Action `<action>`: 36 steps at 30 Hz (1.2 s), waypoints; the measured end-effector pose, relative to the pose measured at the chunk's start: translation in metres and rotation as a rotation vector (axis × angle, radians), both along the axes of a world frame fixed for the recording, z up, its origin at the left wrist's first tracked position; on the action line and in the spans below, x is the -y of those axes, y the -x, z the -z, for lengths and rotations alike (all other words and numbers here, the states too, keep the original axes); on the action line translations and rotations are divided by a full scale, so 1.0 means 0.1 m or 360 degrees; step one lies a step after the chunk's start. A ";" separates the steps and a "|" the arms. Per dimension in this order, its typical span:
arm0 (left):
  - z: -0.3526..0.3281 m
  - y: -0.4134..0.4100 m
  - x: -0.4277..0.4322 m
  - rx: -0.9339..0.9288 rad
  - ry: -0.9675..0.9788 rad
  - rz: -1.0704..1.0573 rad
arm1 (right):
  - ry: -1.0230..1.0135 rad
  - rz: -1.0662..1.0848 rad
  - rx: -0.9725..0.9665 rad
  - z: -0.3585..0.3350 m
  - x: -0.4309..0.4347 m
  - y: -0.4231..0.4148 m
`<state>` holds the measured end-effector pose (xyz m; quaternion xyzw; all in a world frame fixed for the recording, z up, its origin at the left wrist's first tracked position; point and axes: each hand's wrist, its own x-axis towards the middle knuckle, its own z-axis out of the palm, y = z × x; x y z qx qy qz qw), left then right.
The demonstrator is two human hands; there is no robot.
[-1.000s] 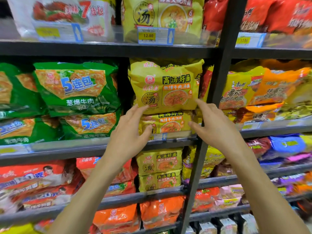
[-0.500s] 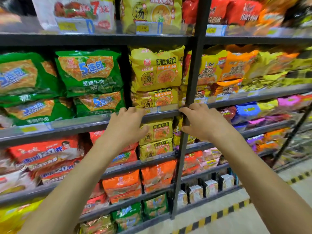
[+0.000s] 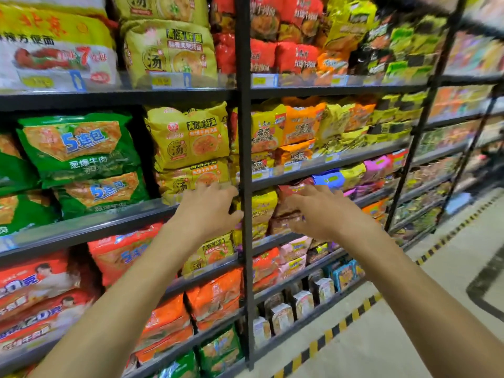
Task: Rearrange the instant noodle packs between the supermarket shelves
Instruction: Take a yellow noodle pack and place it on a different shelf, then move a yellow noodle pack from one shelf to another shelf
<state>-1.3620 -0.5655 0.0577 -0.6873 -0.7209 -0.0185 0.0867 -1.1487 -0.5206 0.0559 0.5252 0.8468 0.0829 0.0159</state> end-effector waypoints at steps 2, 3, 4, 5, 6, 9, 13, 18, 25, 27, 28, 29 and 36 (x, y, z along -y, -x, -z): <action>-0.06 -0.28 -0.07 0.0012 0.0004 0.0062 | 0.0009 0.0076 0.0010 -0.05 0.00 -0.28; -0.09 -0.43 -0.10 0.0009 0.0008 0.0085 | 0.0007 0.0105 0.0015 -0.08 0.00 -0.43; -0.11 -0.57 -0.14 0.0004 0.0015 0.0102 | 0.0003 0.0128 0.0021 -0.10 0.00 -0.57; -0.13 -0.72 -0.18 0.0002 0.0026 0.0116 | 0.0004 0.0145 0.0027 -0.11 0.00 -0.72; -0.14 -0.88 -0.22 0.0006 0.0039 0.0131 | 0.0013 0.0162 0.0029 -0.13 0.00 -0.86; -0.16 -1.35 -0.33 0.0025 0.0065 0.0214 | 0.0047 0.0206 0.0011 -0.17 0.00 -1.33; -0.16 -1.93 -0.49 0.0040 0.0073 0.0321 | 0.0053 0.0240 -0.0041 -0.22 -0.01 -1.93; -0.15 -2.63 -0.64 0.0082 0.0055 0.0374 | 0.0033 0.0242 -0.0073 -0.24 -0.10 -2.59; -0.17 -3.41 -0.88 0.0112 0.0068 0.0408 | 0.0074 0.0285 -0.0065 -0.13 -0.30 -3.31; -0.19 -3.55 -0.96 0.0086 0.0075 0.0409 | 0.0097 0.0294 -0.0082 -0.12 -0.39 -3.47; -0.20 -3.61 -1.01 0.0073 0.0080 0.0408 | 0.0097 0.0296 -0.0101 -0.11 -0.44 -3.53; -0.20 -3.66 -1.06 0.0063 0.0080 0.0407 | 0.0093 0.0301 -0.0119 -0.11 -0.50 -3.59; -0.22 -3.92 -1.61 0.0075 0.0052 0.0407 | 0.0097 0.0284 -0.0132 -0.04 -1.01 -3.88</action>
